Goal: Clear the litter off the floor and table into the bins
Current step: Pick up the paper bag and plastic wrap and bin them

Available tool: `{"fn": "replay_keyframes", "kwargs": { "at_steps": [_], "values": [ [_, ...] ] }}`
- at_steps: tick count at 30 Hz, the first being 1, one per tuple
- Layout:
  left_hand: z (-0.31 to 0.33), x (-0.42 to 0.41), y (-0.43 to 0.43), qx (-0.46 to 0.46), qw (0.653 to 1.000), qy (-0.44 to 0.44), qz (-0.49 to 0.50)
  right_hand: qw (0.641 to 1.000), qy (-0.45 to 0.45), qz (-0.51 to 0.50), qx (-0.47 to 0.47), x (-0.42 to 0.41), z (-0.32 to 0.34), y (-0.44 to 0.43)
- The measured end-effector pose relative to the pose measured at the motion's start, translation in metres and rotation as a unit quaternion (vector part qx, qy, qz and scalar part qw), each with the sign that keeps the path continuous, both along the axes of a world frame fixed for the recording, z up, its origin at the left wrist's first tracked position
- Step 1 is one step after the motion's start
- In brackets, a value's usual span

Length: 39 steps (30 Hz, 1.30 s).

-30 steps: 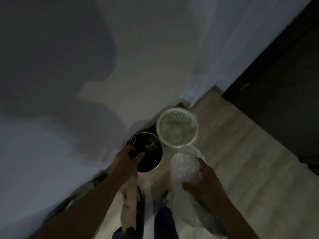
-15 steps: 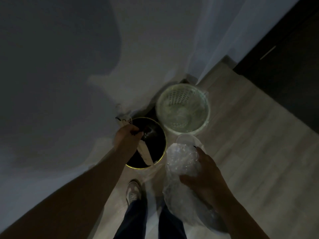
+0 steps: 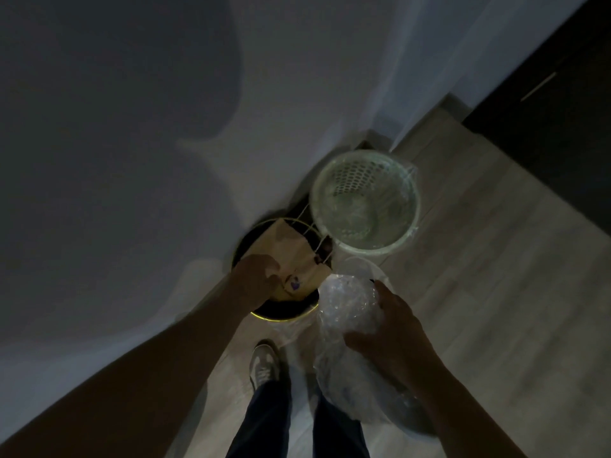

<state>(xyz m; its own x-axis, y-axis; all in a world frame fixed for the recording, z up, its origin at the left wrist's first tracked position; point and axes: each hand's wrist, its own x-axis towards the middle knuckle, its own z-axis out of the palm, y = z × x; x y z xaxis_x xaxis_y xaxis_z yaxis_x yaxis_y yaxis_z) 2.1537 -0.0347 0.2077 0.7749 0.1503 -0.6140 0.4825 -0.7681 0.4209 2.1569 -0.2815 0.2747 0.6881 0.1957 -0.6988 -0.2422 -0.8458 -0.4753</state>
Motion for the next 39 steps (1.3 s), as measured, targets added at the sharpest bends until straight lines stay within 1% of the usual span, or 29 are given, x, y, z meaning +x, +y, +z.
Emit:
{"fn": "replay_keyframes", "kwargs": {
  "at_steps": [4,11,14,18,21,27,31,33,34,36,37,39],
  "values": [
    [0.006,-0.012,0.017,0.003,1.0,0.026,0.012,0.999,0.032,0.027,-0.001,0.006,-0.007,0.015],
    [0.017,-0.05,0.05,0.031,0.998,0.047,-0.007,0.99,0.108,0.087,-0.001,0.018,-0.034,0.065],
    [0.018,-0.061,0.063,0.023,0.998,0.062,-0.018,0.986,0.134,0.094,0.024,0.029,-0.051,0.093],
    [0.017,-0.07,0.077,0.025,0.997,0.066,0.003,0.981,0.158,0.091,0.061,0.043,-0.068,0.128],
    [0.018,-0.076,0.085,0.024,0.998,0.056,0.01,0.987,0.143,0.07,0.025,0.048,-0.075,0.141],
    [0.026,-0.077,0.091,0.0,0.998,0.056,0.032,0.995,0.009,0.1,-0.006,0.04,-0.076,0.143],
    [0.034,-0.072,0.088,-0.006,0.998,0.046,0.036,0.987,-0.064,0.116,-0.09,0.041,-0.071,0.139],
    [0.039,-0.069,0.087,-0.001,0.999,0.04,0.037,0.988,-0.086,0.099,-0.076,0.043,-0.072,0.136],
    [0.04,-0.067,0.087,-0.001,0.999,0.038,0.037,0.992,-0.079,0.08,-0.053,0.044,-0.072,0.136],
    [0.043,-0.064,0.086,-0.003,0.999,0.038,0.034,0.998,-0.03,0.046,0.009,0.044,-0.073,0.137],
    [0.043,-0.064,0.087,-0.003,0.999,0.041,0.032,0.998,-0.009,0.046,0.031,0.044,-0.073,0.138],
    [0.043,-0.063,0.087,-0.004,0.998,0.046,0.03,0.998,0.011,0.025,0.056,0.04,-0.073,0.137]
  ]
}}
